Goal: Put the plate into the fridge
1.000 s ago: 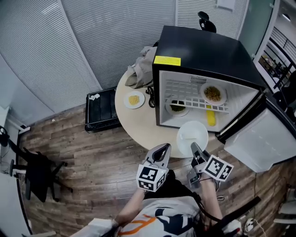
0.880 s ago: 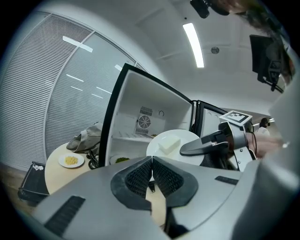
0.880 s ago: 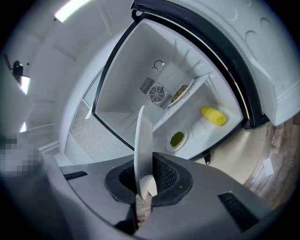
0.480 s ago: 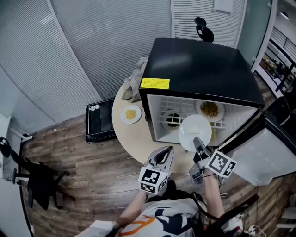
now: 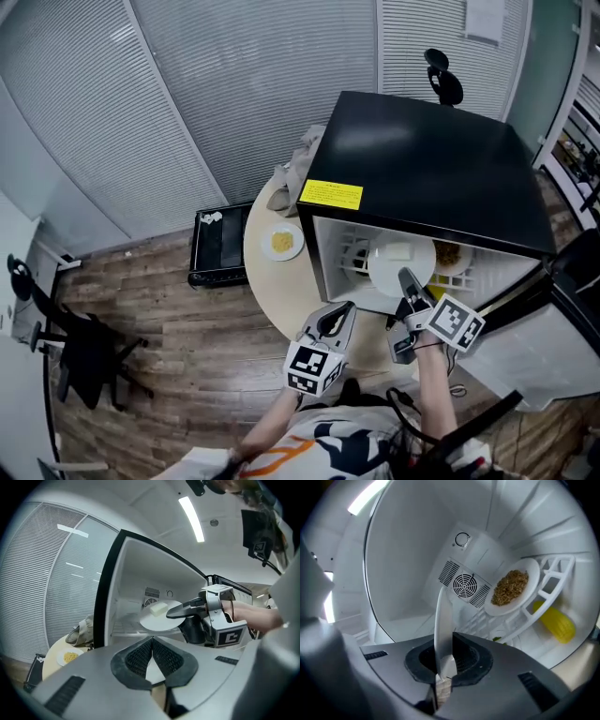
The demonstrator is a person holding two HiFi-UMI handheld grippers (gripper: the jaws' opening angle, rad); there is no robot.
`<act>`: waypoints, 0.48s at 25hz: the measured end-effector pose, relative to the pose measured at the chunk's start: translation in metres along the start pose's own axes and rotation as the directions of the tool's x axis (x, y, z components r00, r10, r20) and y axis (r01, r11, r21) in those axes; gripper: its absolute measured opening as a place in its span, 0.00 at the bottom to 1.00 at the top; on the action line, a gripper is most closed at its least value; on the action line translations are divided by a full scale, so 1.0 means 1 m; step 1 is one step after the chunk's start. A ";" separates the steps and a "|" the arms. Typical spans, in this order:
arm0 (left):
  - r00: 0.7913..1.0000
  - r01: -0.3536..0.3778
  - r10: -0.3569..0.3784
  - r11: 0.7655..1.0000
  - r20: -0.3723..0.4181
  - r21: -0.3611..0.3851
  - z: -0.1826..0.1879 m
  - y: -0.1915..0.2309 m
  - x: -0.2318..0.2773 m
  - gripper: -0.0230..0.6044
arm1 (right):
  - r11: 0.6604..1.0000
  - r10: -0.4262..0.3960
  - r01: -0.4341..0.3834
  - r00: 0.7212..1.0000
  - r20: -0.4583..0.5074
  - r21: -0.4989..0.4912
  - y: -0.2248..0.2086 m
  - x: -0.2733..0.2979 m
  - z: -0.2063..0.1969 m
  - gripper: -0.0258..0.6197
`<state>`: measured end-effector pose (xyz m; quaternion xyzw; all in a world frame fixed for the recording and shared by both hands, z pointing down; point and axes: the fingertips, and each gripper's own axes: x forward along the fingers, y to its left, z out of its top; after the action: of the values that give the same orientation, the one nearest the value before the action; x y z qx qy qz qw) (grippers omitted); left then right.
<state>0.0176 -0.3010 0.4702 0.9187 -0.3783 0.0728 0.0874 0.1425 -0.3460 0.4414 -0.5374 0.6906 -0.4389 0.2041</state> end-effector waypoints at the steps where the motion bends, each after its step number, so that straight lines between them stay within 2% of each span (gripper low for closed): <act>1: 1.000 -0.007 0.007 1.000 -0.001 0.000 0.000 0.002 0.001 0.06 | 1.000 0.003 -0.003 1.000 -0.002 -0.002 0.001 0.006 0.002 0.07; 7: 0.999 -0.051 0.051 0.999 -0.008 -0.003 0.003 0.017 0.005 0.06 | 0.999 0.021 -0.021 1.000 -0.011 -0.026 -0.002 0.036 0.003 0.07; 12: 0.998 -0.055 0.055 0.998 -0.015 -0.005 0.002 0.020 0.011 0.06 | 0.993 -0.018 0.013 0.999 -0.038 -0.121 -0.009 0.046 0.001 0.07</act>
<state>0.0114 -0.3230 0.4726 0.9071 -0.4031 0.0808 0.0906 0.1324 -0.3892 0.4568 -0.5455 0.7156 -0.4082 0.1541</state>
